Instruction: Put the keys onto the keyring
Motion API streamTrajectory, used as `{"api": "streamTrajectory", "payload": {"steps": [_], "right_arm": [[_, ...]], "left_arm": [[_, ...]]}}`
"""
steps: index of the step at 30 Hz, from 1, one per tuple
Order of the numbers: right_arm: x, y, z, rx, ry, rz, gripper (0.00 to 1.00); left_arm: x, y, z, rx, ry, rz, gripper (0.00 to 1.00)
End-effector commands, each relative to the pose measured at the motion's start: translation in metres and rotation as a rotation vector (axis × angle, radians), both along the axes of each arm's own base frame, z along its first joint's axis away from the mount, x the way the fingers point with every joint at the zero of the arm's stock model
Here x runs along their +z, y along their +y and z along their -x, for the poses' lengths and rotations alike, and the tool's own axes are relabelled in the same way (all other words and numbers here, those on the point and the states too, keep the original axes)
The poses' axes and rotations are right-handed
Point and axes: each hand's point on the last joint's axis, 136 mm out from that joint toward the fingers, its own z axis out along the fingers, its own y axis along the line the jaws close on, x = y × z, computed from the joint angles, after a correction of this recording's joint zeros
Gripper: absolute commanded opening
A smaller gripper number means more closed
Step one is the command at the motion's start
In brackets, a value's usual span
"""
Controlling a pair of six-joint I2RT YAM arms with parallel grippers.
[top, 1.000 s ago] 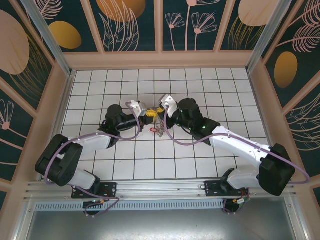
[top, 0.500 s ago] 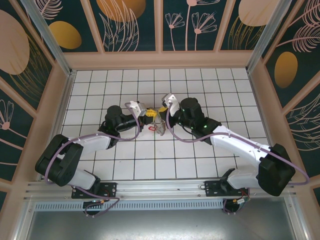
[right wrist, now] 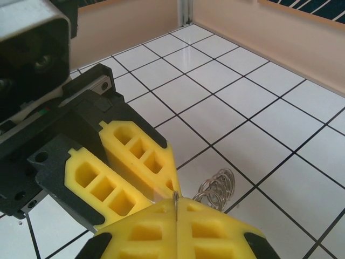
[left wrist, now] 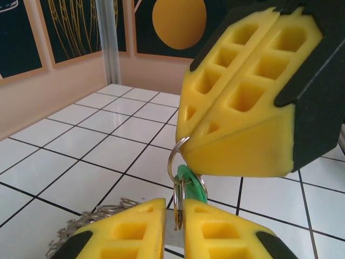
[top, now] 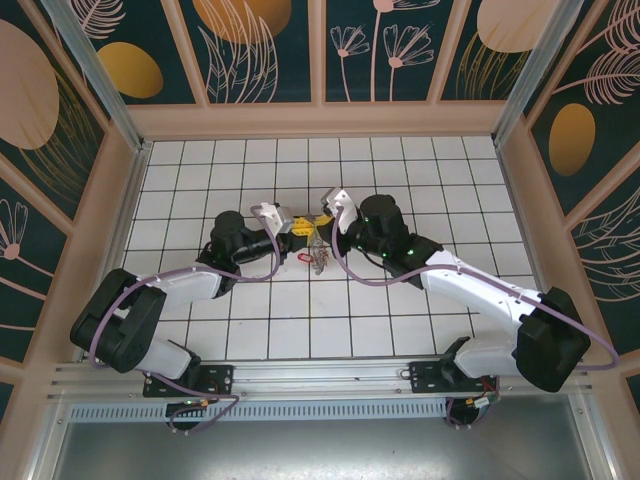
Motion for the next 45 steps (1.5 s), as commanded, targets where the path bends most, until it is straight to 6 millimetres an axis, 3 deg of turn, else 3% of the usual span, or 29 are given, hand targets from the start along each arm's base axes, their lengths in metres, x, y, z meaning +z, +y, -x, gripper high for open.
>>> {"api": "streamTrajectory", "payload": {"steps": [1,13,17,20,22,33,38,43,45], "right_arm": [[0.028,0.011,0.003,0.048,-0.056,-0.05,0.0],[0.018,0.018,0.006,0.084,-0.04,-0.008,0.0],[0.018,0.019,0.008,0.096,-0.038,-0.005,0.0],[0.016,0.018,0.008,0.091,-0.036,0.006,0.0],[0.014,0.015,0.006,0.071,-0.034,0.015,0.0],[-0.005,-0.016,-0.022,-0.137,0.038,-0.01,0.0],[-0.004,-0.013,-0.022,-0.125,0.046,-0.027,0.0],[0.009,-0.003,-0.015,-0.055,0.027,-0.054,0.0],[0.015,0.0,-0.013,-0.029,0.015,-0.063,0.0]], "left_arm": [[0.004,-0.005,0.0,-0.022,-0.029,-0.016,0.17],[0.005,-0.005,0.001,-0.034,-0.039,-0.035,0.18],[0.003,-0.005,0.001,-0.035,-0.036,-0.048,0.14],[0.002,-0.005,0.001,-0.03,-0.041,-0.054,0.02],[0.002,-0.004,0.0,-0.023,-0.042,-0.055,0.0],[0.008,-0.003,0.002,-0.017,-0.051,-0.008,0.0],[0.009,-0.002,0.003,-0.016,-0.053,0.012,0.0],[0.004,-0.002,0.003,-0.012,-0.04,0.001,0.0],[0.002,-0.002,0.003,-0.011,-0.036,-0.009,0.07]]}}
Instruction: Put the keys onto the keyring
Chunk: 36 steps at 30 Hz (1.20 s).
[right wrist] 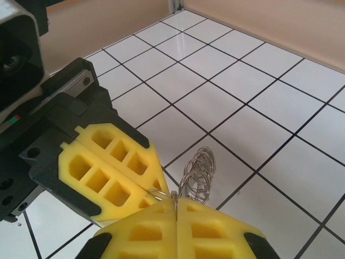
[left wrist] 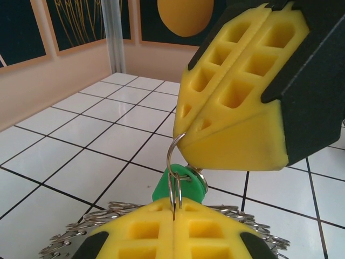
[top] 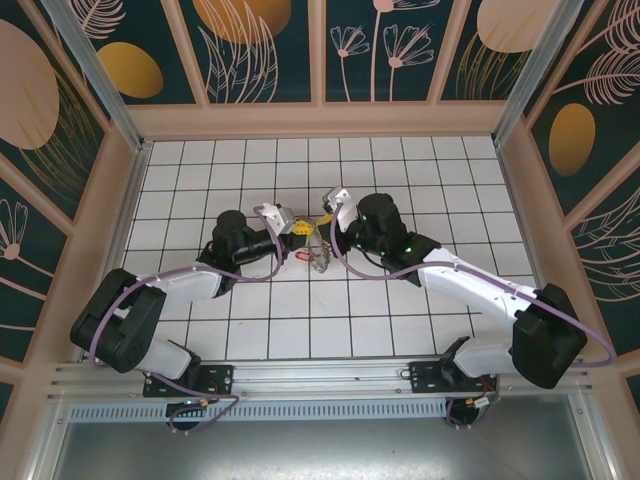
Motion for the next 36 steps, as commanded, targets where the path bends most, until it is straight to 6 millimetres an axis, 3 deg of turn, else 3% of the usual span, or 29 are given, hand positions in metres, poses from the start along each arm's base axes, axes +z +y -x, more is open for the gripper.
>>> {"api": "streamTrajectory", "payload": {"steps": [1,9,23,36], "right_arm": [[0.03,0.006,-0.004,0.027,-0.062,-0.066,0.0],[0.033,0.015,0.001,0.071,-0.069,-0.059,0.0],[0.026,0.023,0.008,0.113,-0.056,-0.016,0.0],[0.029,0.023,0.008,0.109,-0.071,-0.014,0.0]], "left_arm": [[0.009,-0.002,0.006,-0.031,-0.043,0.022,0.09],[0.008,-0.003,0.005,-0.034,-0.048,-0.005,0.2],[0.013,0.0,0.002,-0.008,-0.071,-0.018,0.2],[0.007,0.001,0.001,-0.003,-0.066,-0.056,0.06]]}}
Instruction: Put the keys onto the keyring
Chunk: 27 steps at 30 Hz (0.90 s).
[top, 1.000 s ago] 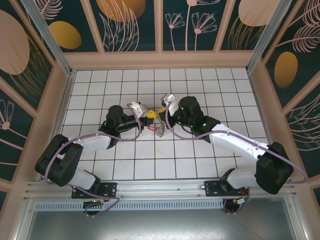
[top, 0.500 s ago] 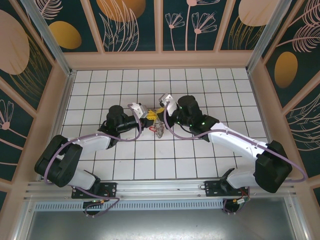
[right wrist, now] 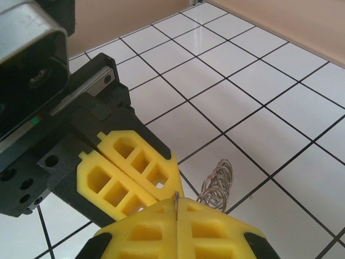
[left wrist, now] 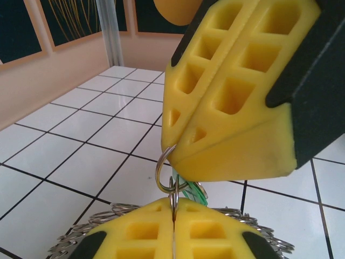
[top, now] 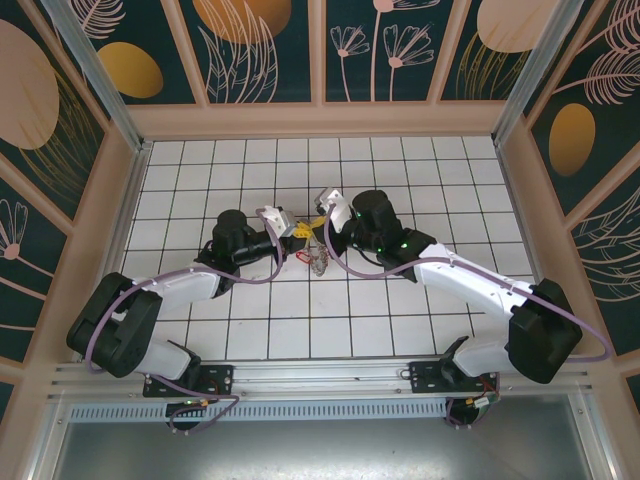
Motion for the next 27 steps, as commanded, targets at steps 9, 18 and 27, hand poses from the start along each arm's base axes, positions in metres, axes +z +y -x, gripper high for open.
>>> {"api": "streamTrajectory", "payload": {"steps": [9,18,27], "right_arm": [[0.002,-0.025,-0.031,-0.204,0.01,-0.022,0.0],[0.011,-0.02,-0.022,-0.153,0.001,-0.08,0.0],[0.026,-0.008,-0.012,-0.064,-0.02,-0.121,0.0]], "left_arm": [[0.021,0.002,-0.005,0.039,-0.06,0.045,0.0],[0.023,0.001,-0.006,0.041,-0.041,0.09,0.0],[0.018,0.0,-0.006,0.034,-0.034,0.064,0.07]]}}
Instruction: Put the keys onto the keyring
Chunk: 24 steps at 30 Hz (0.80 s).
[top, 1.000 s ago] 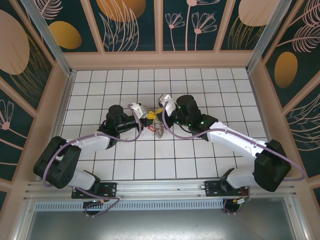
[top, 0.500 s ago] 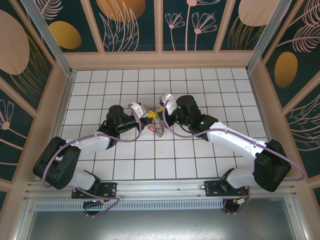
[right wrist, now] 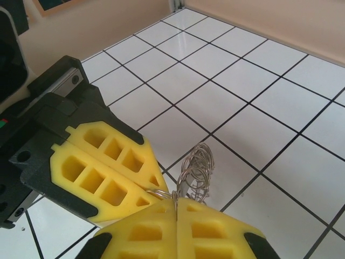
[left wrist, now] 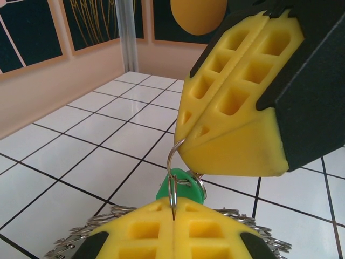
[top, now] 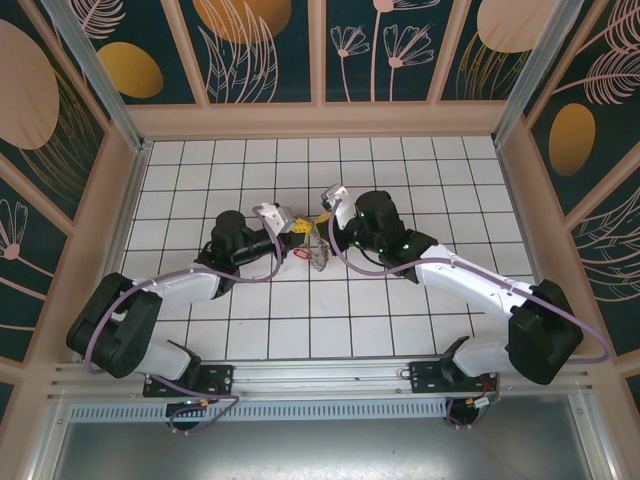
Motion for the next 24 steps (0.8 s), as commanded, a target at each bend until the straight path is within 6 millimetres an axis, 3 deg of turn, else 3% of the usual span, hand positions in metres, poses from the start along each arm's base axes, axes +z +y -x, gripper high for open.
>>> {"api": "streamTrajectory", "payload": {"steps": [1,13,24], "right_arm": [[0.029,0.0025,0.0018,0.029,-0.06,-0.076,0.0],[0.0296,0.0112,0.0075,0.086,-0.066,-0.061,0.0],[0.0303,0.0086,0.0079,0.081,-0.076,-0.05,0.0]], "left_arm": [[0.0084,-0.003,0.0017,-0.026,-0.042,0.016,0.08],[0.0044,-0.0059,-0.0028,-0.037,-0.043,-0.034,0.17],[0.0017,-0.0071,-0.0041,-0.041,-0.031,-0.049,0.1]]}}
